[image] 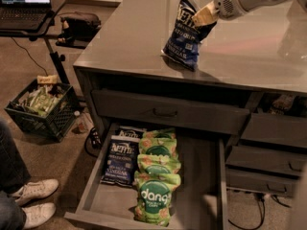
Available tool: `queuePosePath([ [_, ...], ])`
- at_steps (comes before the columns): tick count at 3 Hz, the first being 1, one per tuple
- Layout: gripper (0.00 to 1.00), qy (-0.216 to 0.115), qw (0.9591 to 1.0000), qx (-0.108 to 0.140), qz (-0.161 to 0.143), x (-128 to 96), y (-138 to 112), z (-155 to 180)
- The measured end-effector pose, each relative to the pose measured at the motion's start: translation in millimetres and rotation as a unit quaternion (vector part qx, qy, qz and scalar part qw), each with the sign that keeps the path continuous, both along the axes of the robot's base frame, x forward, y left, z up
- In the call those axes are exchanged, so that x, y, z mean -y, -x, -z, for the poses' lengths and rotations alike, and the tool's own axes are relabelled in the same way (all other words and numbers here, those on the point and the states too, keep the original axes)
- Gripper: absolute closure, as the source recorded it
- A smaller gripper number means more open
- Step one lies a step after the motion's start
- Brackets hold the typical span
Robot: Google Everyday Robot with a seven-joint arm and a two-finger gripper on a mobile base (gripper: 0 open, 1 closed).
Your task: Pick blue chip bag from middle drawer and place on counter
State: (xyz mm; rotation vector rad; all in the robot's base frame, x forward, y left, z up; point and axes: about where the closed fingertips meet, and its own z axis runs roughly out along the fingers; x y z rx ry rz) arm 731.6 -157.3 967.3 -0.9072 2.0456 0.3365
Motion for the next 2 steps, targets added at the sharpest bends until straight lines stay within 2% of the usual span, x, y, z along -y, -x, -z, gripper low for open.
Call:
queuePosePath([
  [1, 1.0, -0.009, 0.9995, -0.027, -0.013, -11.8, -32.5, 18.9],
  [2, 1.0, -0.012, 0.9997, -0.018, -0.011, -9.0, -39.3, 11.2],
])
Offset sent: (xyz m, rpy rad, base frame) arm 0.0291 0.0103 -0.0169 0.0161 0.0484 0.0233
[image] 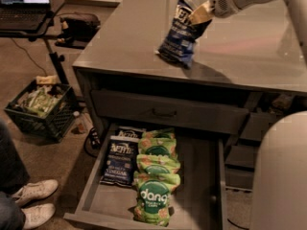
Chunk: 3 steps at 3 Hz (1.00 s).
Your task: Pick blue chip bag from middle drawer and place on counter
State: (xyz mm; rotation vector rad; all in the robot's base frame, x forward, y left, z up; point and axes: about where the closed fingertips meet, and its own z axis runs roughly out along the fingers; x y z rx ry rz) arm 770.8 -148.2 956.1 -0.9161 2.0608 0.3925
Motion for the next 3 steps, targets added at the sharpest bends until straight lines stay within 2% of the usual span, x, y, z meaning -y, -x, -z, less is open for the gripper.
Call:
queuePosePath([
  [1, 0.82, 0.0, 1.0, 0.0, 0.0, -0.4, -0.1, 0.3],
  [3, 0.36, 0.0, 1.0, 0.0, 0.0, -0.5, -0.2, 0.5],
])
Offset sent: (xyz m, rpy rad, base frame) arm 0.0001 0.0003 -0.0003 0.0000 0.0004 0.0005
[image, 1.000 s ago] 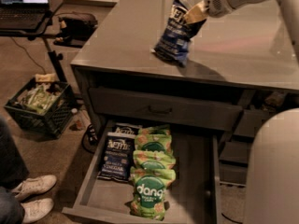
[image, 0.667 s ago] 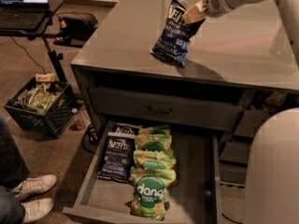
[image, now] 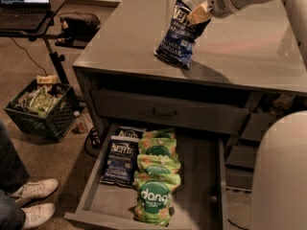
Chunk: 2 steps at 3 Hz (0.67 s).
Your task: Pick blue chip bag from middle drawer and place on counter
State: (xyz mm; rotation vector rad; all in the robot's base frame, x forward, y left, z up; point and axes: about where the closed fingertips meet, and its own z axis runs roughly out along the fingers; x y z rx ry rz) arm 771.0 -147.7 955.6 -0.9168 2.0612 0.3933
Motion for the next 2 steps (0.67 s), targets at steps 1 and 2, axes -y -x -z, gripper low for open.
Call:
queuePosePath([
  [1, 0.12, 0.0, 1.0, 0.0, 0.0, 0.0, 0.0, 0.0],
  [2, 0.0, 0.0, 1.0, 0.0, 0.0, -0.1, 0.0, 0.1],
])
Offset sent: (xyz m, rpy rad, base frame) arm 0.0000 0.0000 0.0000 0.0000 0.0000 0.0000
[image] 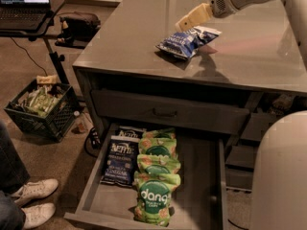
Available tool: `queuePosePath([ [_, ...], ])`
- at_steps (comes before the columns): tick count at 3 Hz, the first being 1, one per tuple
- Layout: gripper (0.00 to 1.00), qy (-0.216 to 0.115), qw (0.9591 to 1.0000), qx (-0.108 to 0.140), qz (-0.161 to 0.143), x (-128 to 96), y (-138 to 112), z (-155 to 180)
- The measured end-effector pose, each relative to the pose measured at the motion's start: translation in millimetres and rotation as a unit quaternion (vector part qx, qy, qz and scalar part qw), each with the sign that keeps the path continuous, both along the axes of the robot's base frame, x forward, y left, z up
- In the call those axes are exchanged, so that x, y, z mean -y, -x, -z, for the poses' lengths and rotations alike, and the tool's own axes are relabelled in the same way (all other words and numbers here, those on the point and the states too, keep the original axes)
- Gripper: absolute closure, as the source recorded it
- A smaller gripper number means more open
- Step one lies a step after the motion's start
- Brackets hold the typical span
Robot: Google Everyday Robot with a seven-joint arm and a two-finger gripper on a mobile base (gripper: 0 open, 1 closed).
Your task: Pick blue chip bag from middle drawer and place on counter
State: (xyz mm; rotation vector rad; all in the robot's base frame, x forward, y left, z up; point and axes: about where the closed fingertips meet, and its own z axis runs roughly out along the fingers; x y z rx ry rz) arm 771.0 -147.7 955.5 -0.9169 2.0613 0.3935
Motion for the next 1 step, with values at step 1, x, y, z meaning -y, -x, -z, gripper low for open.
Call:
queuePosePath([
  [1, 0.0, 0.0, 1.0, 0.0, 0.0, 0.0, 0.0, 0.0],
])
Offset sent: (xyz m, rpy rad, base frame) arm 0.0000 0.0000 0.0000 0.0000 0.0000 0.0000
